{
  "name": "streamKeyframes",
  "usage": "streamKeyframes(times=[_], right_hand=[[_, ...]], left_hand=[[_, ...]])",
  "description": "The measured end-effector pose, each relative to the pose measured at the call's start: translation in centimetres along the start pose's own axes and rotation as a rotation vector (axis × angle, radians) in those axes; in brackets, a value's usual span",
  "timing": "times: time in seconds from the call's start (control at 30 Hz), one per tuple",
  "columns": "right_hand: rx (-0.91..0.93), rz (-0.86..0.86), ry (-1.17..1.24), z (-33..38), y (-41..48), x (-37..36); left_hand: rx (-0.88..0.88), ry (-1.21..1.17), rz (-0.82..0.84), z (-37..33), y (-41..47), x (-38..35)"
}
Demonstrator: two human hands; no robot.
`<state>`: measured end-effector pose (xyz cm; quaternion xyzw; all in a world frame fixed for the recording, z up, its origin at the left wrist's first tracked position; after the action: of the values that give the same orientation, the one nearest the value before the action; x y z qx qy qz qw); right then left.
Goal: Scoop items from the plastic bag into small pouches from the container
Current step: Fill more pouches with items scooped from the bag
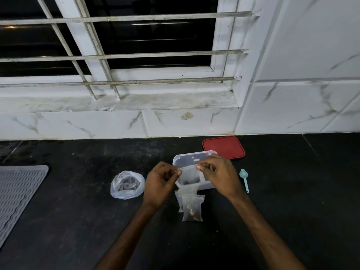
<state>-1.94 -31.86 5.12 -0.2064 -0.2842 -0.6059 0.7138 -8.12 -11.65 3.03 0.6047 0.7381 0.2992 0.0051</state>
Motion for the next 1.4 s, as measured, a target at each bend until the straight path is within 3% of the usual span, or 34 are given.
streamKeyframes(times=[0.1, 0.2, 0.3, 0.43, 0.6, 0.77, 0.87, 1.0, 1.13, 1.23, 1.33, 1.4], right_hand=[[-0.048, -0.031, 0.031, -0.2, 1.9, 1.3], [-0.106, 0.072, 0.083, -1.0, 3.8, 0.6], [-0.127, 0.086, -0.013, -2.1, 5.0, -0.4], [-0.095, -0.062, -0.247, -2.8, 5.0, -1.1], [-0.092, -0.002, -0.213, -4.2, 5.8, -3.6], [0.051, 0.029, -0.242, -4.0, 6.3, -4.3], [0.085, 0.179, -0.398, -5.0, 6.0, -5.4], [-0.065, 0.48, -0.488, -6.9, 5.8, -6.3], [-0.03, 0.494, -0.498, -5.6, 5.6, -6.2], [-0.008, 0.286, -0.357, -3.8, 4.5, -4.1], [-0.131, 0.121, -0.14, -2.7, 1.4, -1.6], [-0.243, 0.185, -0.215, -3.4, -0.5, -1.7]], left_hand=[[-0.066, 0.269, 0.103, -0.3, 3.1, -1.5], [-0.083, 0.432, 0.148, 0.0, 4.9, -2.5], [-0.003, 0.464, 0.183, 1.4, 5.2, -2.9], [0.023, 0.539, 0.201, 1.7, 4.8, -3.8], [-0.009, 0.664, 0.229, 3.0, 4.8, -3.8], [0.0, 0.683, 0.276, 4.2, 4.7, -3.5], [-0.014, 0.723, 0.479, 5.2, 4.1, -3.9], [-0.005, 0.734, 0.685, 5.2, 4.2, -3.9], [0.024, 0.665, 0.636, 4.4, 4.6, -4.0], [0.048, 0.626, 0.586, 4.5, 4.3, -3.9], [0.106, 0.571, 0.478, 5.0, 3.4, -3.4], [0.194, 0.515, 0.389, 5.6, 2.8, -3.0]])
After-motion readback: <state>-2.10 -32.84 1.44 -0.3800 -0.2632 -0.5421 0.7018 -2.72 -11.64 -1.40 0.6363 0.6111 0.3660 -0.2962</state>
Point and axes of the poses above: each hand's wrist, its own y-axis towards the middle knuckle, its own x-axis out of the back of the hand, z = x × y, the point moved 5 cm from there along y, towards the middle knuckle, and after that the axes turned 14 degrees about -x, right-handed, at the moved point
